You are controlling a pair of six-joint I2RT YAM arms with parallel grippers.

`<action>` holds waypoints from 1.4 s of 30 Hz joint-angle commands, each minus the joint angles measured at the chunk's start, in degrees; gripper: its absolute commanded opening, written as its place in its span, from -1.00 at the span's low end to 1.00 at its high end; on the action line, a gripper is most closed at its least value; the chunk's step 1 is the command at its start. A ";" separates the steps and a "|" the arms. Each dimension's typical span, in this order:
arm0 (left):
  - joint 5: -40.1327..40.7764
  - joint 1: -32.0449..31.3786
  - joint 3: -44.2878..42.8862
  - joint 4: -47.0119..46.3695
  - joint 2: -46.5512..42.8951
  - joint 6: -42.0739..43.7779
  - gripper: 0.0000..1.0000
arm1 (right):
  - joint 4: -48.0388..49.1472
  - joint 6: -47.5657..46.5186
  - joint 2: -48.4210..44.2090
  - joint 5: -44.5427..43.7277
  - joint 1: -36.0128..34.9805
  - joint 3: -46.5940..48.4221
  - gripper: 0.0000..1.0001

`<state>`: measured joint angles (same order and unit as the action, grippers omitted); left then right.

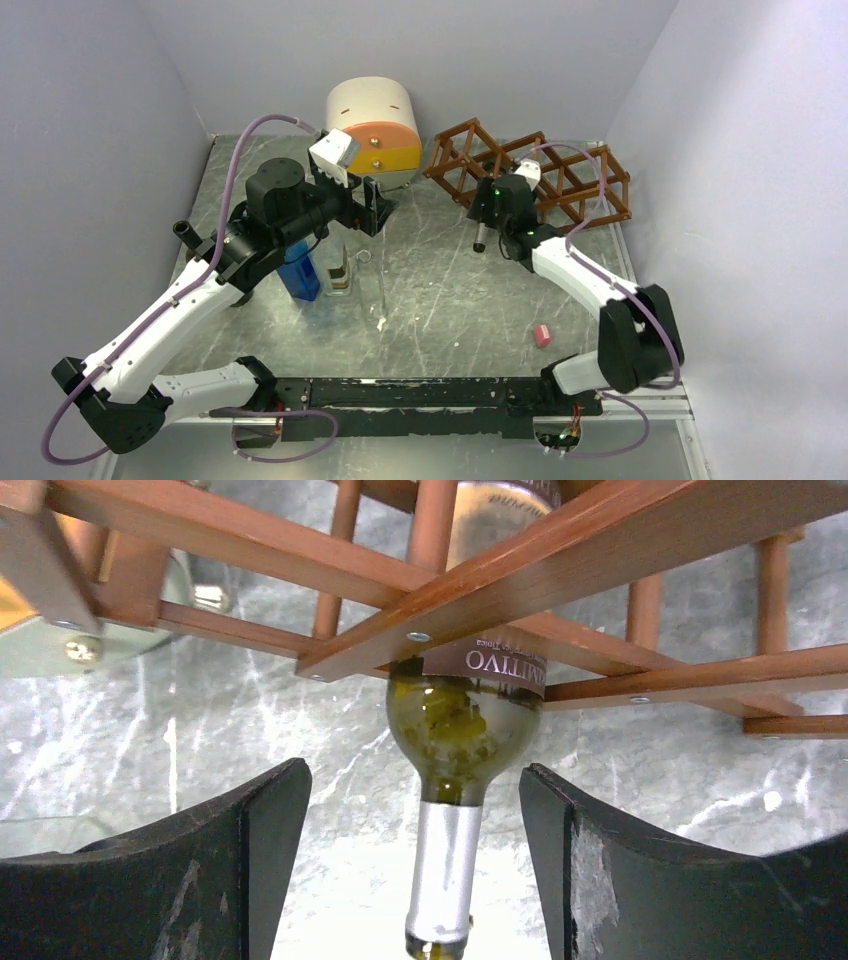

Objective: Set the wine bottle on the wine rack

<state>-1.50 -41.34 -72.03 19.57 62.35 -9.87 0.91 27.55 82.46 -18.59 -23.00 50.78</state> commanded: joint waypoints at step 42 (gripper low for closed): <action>10.88 0.06 5.68 -11.22 -14.95 4.97 0.90 | -0.73 -21.15 -17.49 31.00 -28.31 5.04 0.39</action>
<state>7.49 -41.34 -67.66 12.08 48.88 -5.56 -2.72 11.49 61.76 18.83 -46.54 52.80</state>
